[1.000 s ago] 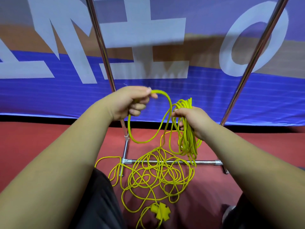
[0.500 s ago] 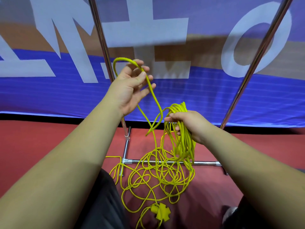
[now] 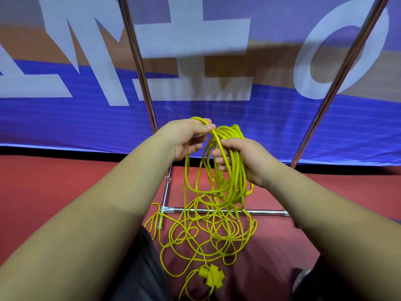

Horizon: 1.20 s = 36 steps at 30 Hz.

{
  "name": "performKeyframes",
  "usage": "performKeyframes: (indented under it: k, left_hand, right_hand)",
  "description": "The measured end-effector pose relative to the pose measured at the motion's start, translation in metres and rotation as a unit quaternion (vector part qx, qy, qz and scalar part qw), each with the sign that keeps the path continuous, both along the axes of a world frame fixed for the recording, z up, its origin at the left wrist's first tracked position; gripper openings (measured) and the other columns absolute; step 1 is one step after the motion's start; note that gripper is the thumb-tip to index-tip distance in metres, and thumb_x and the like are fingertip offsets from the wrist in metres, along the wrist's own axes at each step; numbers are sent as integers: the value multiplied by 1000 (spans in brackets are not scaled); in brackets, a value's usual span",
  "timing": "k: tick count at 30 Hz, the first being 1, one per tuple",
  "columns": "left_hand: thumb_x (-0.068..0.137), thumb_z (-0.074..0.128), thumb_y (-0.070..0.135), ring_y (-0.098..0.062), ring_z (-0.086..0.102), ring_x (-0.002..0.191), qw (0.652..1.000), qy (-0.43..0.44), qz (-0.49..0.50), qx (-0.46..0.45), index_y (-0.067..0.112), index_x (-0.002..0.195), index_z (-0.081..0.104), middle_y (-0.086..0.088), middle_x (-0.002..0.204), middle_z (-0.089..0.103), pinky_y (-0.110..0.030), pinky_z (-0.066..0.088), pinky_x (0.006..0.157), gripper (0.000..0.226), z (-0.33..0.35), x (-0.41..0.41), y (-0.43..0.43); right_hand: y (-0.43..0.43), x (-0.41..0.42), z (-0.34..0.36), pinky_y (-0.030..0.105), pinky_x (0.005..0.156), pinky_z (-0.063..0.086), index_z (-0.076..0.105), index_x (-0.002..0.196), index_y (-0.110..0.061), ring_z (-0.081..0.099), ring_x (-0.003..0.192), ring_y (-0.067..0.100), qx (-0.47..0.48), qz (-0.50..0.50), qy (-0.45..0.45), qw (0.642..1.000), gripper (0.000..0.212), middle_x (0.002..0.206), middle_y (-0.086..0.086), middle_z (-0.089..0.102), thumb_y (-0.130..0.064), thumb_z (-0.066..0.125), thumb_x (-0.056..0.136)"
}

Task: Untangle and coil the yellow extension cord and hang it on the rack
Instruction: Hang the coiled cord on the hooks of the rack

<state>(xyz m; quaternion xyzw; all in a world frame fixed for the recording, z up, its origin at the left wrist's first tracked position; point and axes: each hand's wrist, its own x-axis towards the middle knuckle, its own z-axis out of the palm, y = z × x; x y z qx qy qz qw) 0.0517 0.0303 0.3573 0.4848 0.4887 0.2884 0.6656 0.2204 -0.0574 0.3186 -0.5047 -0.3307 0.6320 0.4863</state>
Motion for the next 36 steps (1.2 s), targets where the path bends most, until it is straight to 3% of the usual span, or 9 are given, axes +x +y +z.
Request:
performKeyframes:
  k: [3, 6, 11, 16, 20, 23, 27, 32, 36]
  left_hand:
    - [90, 78, 31, -9, 54, 69, 998, 45, -33, -21, 23, 95, 73, 2, 93, 66, -23, 41, 59, 10, -2, -3, 4]
    - [97, 69, 43, -10, 62, 58, 996, 18, 14, -89, 11, 94, 66, -2, 78, 71, -22, 51, 51, 33, 3, -5, 5]
    - [100, 66, 35, -3, 65, 51, 990, 73, -13, -121, 21, 91, 67, 7, 68, 72, -16, 47, 42, 17, -4, -3, 9]
    - [98, 65, 52, -8, 57, 56, 983, 178, -29, -16, 17, 94, 71, 5, 74, 67, -21, 47, 49, 35, -7, -7, 17]
    - [96, 62, 11, -23, 64, 67, 945, 301, -53, 120, 11, 103, 62, -13, 87, 65, -35, 62, 65, 7, -28, -16, 23]
    - [82, 75, 10, -25, 64, 68, 916, 336, -168, 139, 20, 106, 62, -12, 85, 75, -36, 55, 64, 29, -43, -14, 20]
    - [60, 88, 31, -22, 69, 77, 897, 382, -135, 177, 16, 100, 59, -7, 92, 77, -43, 60, 77, 51, -66, 2, 25]
    - [85, 68, 16, -16, 64, 79, 883, 379, -173, 215, 20, 106, 48, 2, 89, 68, -36, 52, 66, 29, -76, 15, 21]
    - [91, 61, 5, -7, 59, 74, 847, 405, -261, 225, 28, 93, 62, 13, 80, 65, -25, 51, 70, 23, -85, 12, 25]
  right_hand:
    - [-1, 0, 3, 29, 55, 55, 68, 108, -9, 66, 60, 16, 0, -3, -14, 1000, 18, 86, 8, 77, -24, 59, 105]
    - [-4, -2, 6, 27, 48, 50, 67, 109, -8, 61, 54, 15, 10, 4, -32, 999, 18, 84, 7, 76, -24, 58, 106]
    - [-7, 0, 8, 28, 47, 46, 69, 100, -7, 56, 47, 16, 17, 28, -80, 996, 27, 73, 6, 72, -33, 64, 104]
    - [-5, 4, 6, 29, 46, 39, 65, 83, -14, 46, 47, 18, 39, 30, -69, 996, 22, 69, 5, 58, -29, 72, 98]
    - [-4, 8, 8, 28, 46, 33, 60, 70, -20, 33, 42, 15, 40, 24, -22, 999, 30, 61, 1, 40, -26, 69, 99]
    - [-7, 12, 12, 26, 44, 32, 56, 79, -13, 31, 39, 14, 45, 21, -19, 999, 29, 57, 1, 37, -29, 68, 100]
    - [-7, 19, 15, 25, 42, 31, 58, 97, -8, 32, 37, 14, 48, 26, -14, 998, 19, 55, 2, 36, -26, 64, 101]
    - [-2, 27, 14, 27, 43, 31, 51, 79, -9, 32, 36, 16, 45, 28, -23, 998, 29, 59, 8, 31, -26, 65, 99]
    - [-4, 33, 15, 27, 43, 30, 55, 97, -8, 30, 36, 16, 46, 24, -21, 998, 21, 60, 9, 30, -26, 65, 98]
